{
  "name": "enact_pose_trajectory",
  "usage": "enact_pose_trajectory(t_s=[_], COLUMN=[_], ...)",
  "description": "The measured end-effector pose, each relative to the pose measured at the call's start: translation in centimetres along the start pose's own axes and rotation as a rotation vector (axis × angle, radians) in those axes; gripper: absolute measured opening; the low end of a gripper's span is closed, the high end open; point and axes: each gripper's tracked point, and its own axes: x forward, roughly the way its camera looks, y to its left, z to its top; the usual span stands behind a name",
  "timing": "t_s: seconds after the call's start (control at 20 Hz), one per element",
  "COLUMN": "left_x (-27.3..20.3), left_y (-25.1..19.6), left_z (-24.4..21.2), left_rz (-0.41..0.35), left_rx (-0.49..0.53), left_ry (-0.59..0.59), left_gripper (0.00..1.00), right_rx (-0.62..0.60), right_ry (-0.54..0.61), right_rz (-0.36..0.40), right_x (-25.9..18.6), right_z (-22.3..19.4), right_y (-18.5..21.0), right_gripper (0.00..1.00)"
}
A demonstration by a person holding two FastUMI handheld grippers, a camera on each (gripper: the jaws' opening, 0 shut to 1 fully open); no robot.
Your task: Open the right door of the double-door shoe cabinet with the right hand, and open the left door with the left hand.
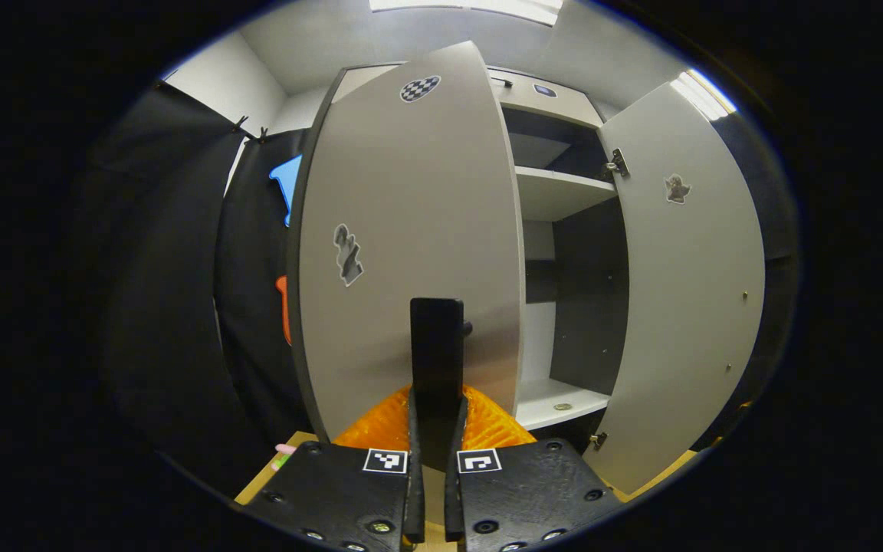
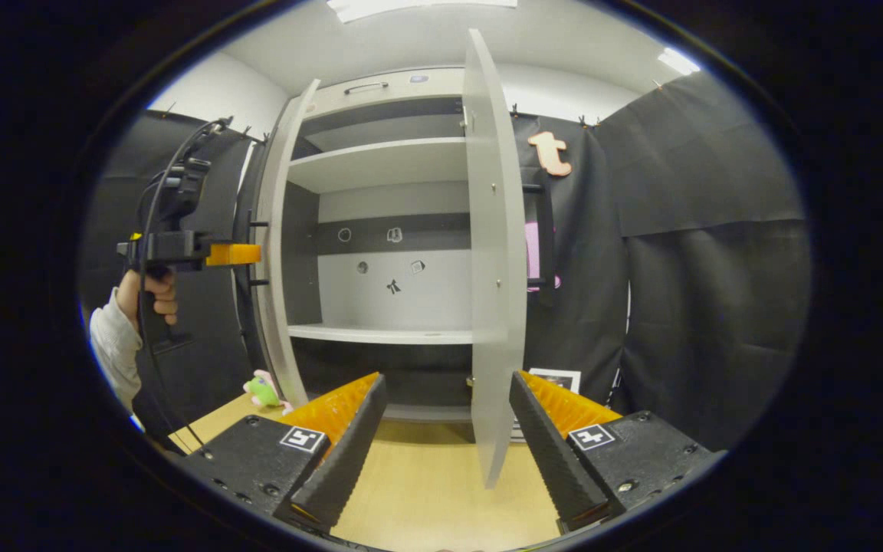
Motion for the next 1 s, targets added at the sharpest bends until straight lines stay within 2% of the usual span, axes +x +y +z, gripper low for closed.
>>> enact_pose_trajectory(t_s=[0.05,0.1,0.45,0.5,0.55,0.6,0.65,0.7,0.75,0.8,0.85,1.0], left_x=[-0.9,-1.8,-5.4,-5.6,-5.6,-5.5,-5.8,-5.1,-5.5,-5.6,-5.6,-5.6], left_y=[0.7,1.6,8.9,10.0,10.8,12.0,13.5,14.2,13.7,14.2,14.7,15.0], left_z=[0.0,0.0,-0.2,0.2,0.6,0.8,0.4,0.4,0.4,0.4,0.4,0.3], left_rz=[0.013,0.026,0.156,0.175,0.176,0.210,0.222,0.188,0.160,0.147,0.131,0.076], left_rx=[0.005,0.007,-0.012,-0.012,-0.017,-0.010,0.002,-0.015,-0.051,-0.052,-0.049,-0.067], left_ry=[-0.001,-0.001,-0.002,-0.018,-0.029,-0.042,-0.032,-0.043,-0.047,-0.052,-0.058,-0.075], left_gripper=[0.10,0.09,0.08,0.08,0.08,0.08,0.02,0.16,0.00,0.00,0.00,0.00], right_rx=[0.000,0.000,-0.016,-0.020,-0.025,-0.029,-0.034,-0.038,-0.038,-0.035,-0.033,-0.023], right_ry=[0.001,0.002,0.019,0.017,0.013,0.012,0.014,0.014,0.015,0.019,0.021,0.030], right_rz=[0.008,0.016,0.059,0.064,0.067,0.072,0.073,0.069,0.066,0.065,0.063,0.064], right_x=[0.0,0.2,1.1,1.1,1.0,1.1,1.2,1.2,1.3,1.4,1.5,1.7], right_z=[0.0,-0.1,-0.3,-0.2,-0.1,-0.1,-0.2,-0.3,-0.3,-0.5,-0.6,-0.9], right_y=[0.4,0.6,2.8,3.1,3.3,3.5,3.7,3.6,3.5,3.4,3.5,3.6], right_gripper=[1.00,0.96,0.96,1.00,1.00,1.00,0.96,1.00,0.96,1.00,0.96,0.96])
